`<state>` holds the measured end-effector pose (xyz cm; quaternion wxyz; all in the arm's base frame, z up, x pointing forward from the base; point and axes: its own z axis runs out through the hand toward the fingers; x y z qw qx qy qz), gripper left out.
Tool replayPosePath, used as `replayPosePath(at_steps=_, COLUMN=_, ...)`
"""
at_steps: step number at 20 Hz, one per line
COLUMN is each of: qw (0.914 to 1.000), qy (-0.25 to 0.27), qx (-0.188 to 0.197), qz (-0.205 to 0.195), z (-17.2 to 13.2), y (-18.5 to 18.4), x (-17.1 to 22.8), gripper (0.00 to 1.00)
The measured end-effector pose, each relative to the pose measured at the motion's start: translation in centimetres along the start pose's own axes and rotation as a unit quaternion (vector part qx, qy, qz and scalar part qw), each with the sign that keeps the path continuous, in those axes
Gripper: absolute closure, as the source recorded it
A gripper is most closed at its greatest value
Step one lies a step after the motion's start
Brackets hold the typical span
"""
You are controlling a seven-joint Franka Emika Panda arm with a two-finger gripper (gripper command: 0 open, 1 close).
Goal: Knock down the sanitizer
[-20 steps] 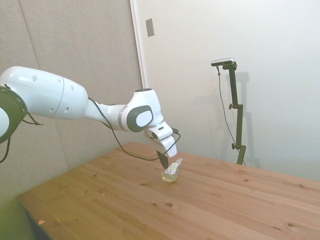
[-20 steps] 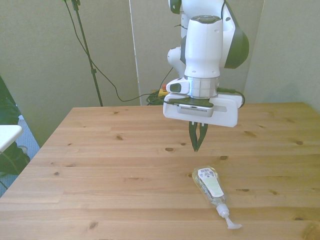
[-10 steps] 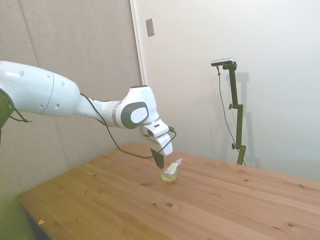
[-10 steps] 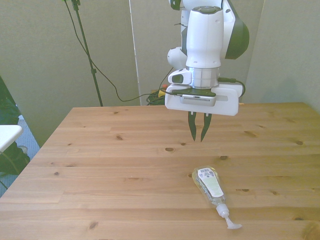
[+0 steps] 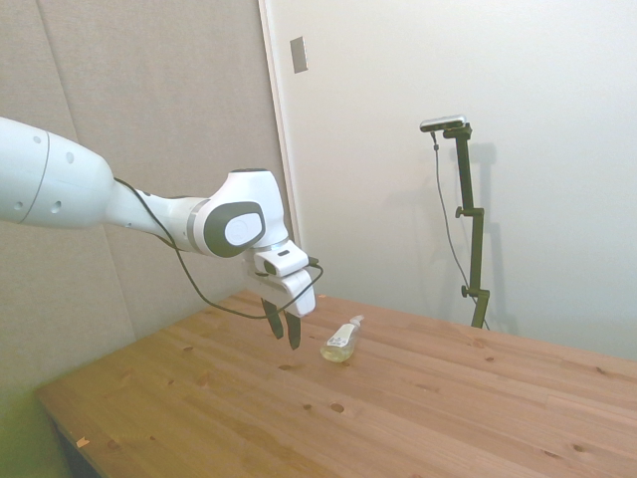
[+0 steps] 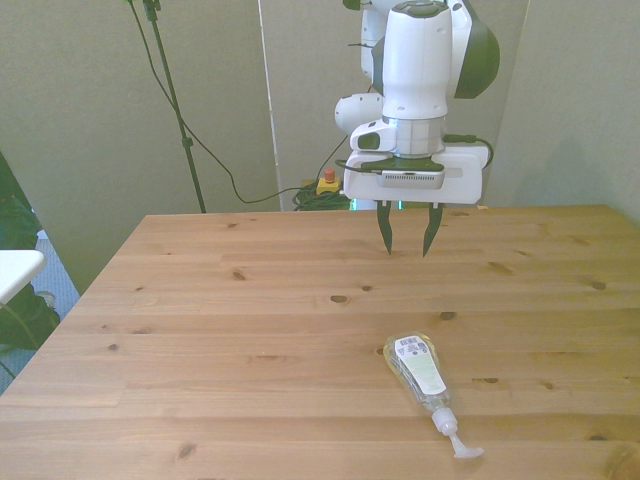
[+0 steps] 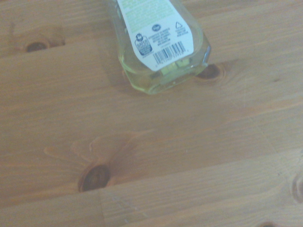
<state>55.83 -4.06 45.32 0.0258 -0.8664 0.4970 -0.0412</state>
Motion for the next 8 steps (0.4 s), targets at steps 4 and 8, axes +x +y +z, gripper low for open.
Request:
replayPosePath(at_steps=4, qw=0.9998, qy=-0.009, qx=-0.011, qz=-0.013, z=0.2, y=1.0, x=-1.6, gripper=0.00)
replayPosePath(at_steps=8, qw=0.9995, qy=-0.014, qx=-0.016, qz=-0.021, z=0.6, y=1.6, x=-3.1, gripper=0.00)
